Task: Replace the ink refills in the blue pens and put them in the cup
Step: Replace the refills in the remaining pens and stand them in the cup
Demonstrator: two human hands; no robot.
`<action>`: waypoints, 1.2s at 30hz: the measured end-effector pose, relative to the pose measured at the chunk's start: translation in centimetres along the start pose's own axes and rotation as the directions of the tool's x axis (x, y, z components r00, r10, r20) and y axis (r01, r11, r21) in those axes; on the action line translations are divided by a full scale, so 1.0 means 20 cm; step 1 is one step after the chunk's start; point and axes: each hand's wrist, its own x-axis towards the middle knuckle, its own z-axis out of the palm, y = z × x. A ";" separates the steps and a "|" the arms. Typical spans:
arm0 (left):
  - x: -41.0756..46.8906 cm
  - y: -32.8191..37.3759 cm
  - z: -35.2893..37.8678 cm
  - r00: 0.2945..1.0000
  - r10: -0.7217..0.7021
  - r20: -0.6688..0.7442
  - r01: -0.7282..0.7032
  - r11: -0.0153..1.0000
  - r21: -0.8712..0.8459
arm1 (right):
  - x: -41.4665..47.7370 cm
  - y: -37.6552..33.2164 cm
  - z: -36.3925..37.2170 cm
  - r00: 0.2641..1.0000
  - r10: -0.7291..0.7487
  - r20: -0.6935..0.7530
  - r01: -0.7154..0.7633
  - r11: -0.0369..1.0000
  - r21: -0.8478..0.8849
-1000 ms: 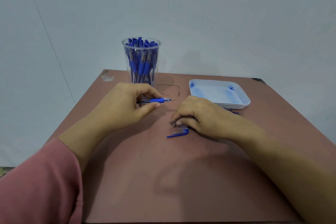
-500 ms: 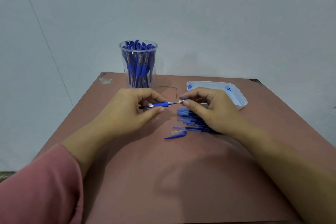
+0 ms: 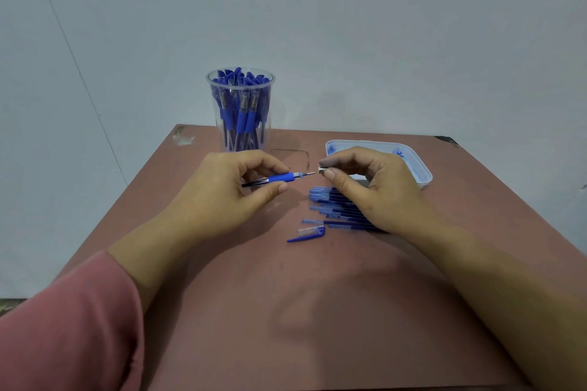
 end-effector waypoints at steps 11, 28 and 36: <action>-0.01 0.02 0.03 0.997 0.059 0.042 -0.059 0.998 0.011 | -0.01 0.01 0.03 0.993 -0.045 0.112 0.056 0.994 -0.097; -0.01 0.02 0.03 0.994 0.100 0.036 -0.102 0.993 0.055 | 0.00 0.05 0.02 0.945 -0.308 0.107 0.326 0.898 -0.297; -0.01 0.01 0.03 0.991 0.123 0.052 -0.127 0.988 0.086 | -0.01 0.04 0.02 0.951 -0.286 0.118 0.309 0.906 -0.290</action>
